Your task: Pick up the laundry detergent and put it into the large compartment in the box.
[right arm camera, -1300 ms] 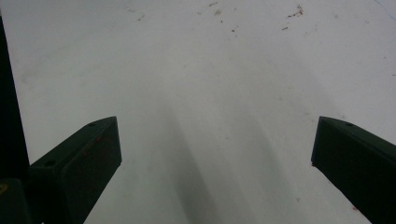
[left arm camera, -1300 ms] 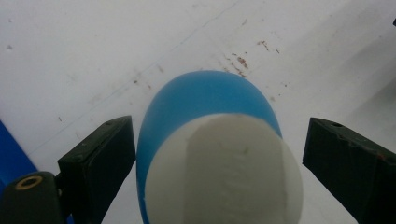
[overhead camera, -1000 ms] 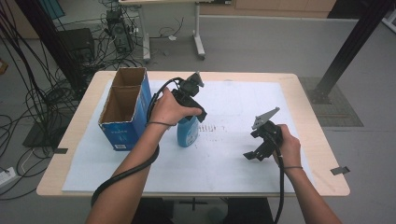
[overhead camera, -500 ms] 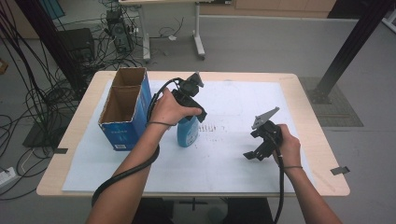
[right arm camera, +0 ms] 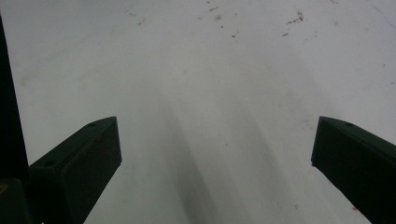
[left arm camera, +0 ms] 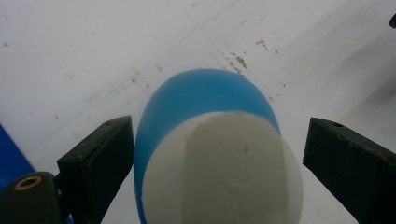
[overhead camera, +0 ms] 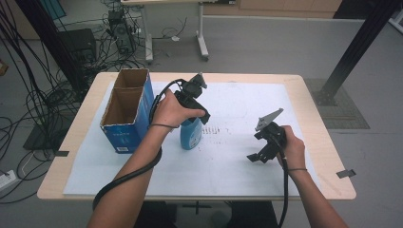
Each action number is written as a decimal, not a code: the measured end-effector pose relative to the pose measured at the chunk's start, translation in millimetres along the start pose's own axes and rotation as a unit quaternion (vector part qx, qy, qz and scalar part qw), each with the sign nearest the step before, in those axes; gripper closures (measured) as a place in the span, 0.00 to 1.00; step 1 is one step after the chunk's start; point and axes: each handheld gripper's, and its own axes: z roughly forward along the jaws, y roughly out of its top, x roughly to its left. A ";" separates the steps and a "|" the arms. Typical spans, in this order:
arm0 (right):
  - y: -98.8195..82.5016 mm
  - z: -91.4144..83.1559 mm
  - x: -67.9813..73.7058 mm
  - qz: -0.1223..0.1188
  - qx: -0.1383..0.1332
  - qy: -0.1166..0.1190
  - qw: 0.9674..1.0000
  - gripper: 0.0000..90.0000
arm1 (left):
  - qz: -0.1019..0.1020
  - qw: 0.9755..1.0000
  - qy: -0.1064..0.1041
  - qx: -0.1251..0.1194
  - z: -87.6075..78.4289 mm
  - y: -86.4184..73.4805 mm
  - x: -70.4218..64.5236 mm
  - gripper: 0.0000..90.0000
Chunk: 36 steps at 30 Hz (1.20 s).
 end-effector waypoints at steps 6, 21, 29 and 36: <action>0.6 -4.3 -0.5 0.000 -0.004 -0.004 1.000 0.02 | 0.000 1.000 0.000 0.001 1.1 -0.1 -1.8 0.11; 0.1 -7.4 -2.4 0.001 -0.006 -0.005 1.000 0.02 | -0.002 1.000 0.002 0.001 0.1 1.1 -0.8 0.11; 2.1 -7.7 -2.3 -0.001 -0.005 -0.006 1.000 0.02 | -0.004 1.000 0.003 0.001 0.9 0.3 0.1 0.11; 2.8 -6.6 -2.5 -0.003 -0.004 -0.005 1.000 0.02 | -0.006 1.000 0.009 0.002 1.7 0.2 2.1 0.11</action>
